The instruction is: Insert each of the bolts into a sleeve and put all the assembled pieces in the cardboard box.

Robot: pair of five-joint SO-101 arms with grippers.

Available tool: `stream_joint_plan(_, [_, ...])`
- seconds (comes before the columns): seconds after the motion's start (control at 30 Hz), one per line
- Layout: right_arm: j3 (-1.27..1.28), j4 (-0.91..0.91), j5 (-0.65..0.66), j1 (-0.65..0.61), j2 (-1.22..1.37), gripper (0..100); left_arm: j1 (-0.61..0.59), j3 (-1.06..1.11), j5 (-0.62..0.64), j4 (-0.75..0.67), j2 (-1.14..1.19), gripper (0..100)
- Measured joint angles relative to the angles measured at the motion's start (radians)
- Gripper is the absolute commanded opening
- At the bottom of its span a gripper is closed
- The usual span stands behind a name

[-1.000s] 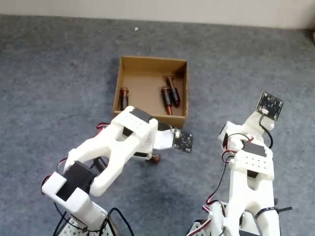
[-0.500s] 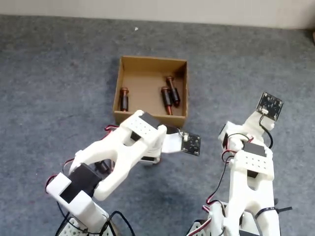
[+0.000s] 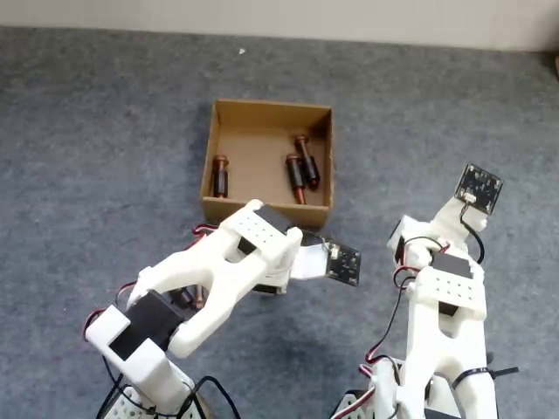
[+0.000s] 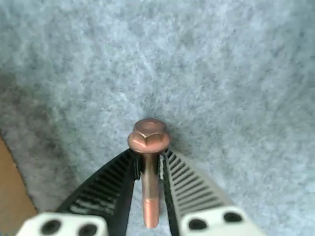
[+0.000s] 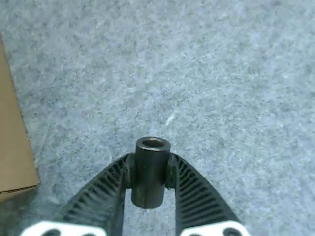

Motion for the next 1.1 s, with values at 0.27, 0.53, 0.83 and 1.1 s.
stream_joint_plan(0.27, [0.0, 0.021, 0.0, -0.002, -0.046, 0.5, -0.123, 0.002, 0.176, 0.094, -0.308, 0])
stream_joint_plan(0.53, [0.002, 0.092, 0.025, -0.115, -0.379, 0.5, -0.218, 0.002, 0.453, 0.097, -0.641, 0])
stream_joint_plan(0.83, [0.084, 0.109, 0.091, -0.362, -0.641, 0.5, -0.23, 0.002, 0.715, 0.097, -0.878, 0])
stream_joint_plan(1.1, [0.084, 0.109, 0.094, -0.566, -0.712, 0.5, -0.241, 0.123, 0.89, -0.037, -1.014, 0])
